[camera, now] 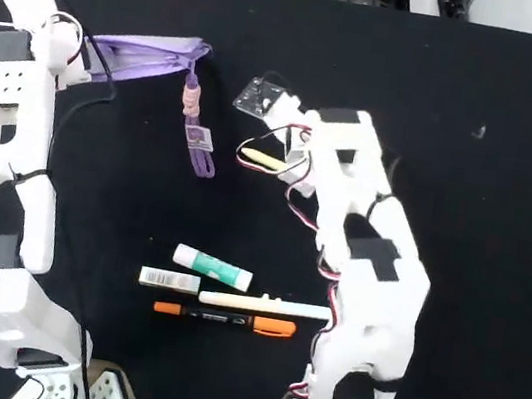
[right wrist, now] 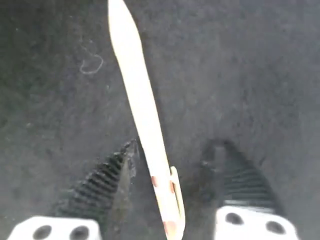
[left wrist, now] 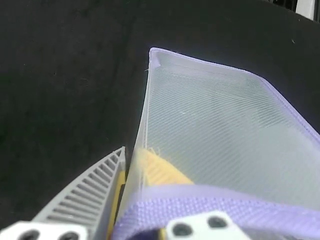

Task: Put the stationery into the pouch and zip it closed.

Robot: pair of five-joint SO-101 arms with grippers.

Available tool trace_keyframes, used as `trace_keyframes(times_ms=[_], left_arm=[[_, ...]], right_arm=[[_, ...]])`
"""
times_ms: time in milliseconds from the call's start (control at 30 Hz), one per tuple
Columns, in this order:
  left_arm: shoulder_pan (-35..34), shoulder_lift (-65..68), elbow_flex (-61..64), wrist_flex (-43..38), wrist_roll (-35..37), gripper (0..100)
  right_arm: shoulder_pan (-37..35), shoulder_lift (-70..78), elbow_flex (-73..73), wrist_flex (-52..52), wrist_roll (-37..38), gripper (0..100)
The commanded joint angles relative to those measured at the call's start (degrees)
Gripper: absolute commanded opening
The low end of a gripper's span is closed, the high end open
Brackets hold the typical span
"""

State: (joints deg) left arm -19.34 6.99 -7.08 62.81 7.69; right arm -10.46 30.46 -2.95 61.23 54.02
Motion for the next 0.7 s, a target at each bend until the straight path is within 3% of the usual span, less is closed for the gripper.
trace_keyframes(times_ms=[0,133,333,667], left_arm=[[-3.0,2.3,1.8,-0.7,2.0,3],[-3.0,1.9,4.5,-3.6,2.0,3],[-2.8,1.9,5.2,-3.5,2.0,3],[0.8,1.9,7.3,-4.0,2.0,3]], right_arm=[[-1.6,0.4,-4.9,1.1,1.3,29.7],[-1.3,4.3,-6.5,-1.0,1.1,22.1],[0.6,8.0,-11.4,1.5,1.0,0.7],[4.0,2.9,-18.8,7.6,-9.4,1.1]])
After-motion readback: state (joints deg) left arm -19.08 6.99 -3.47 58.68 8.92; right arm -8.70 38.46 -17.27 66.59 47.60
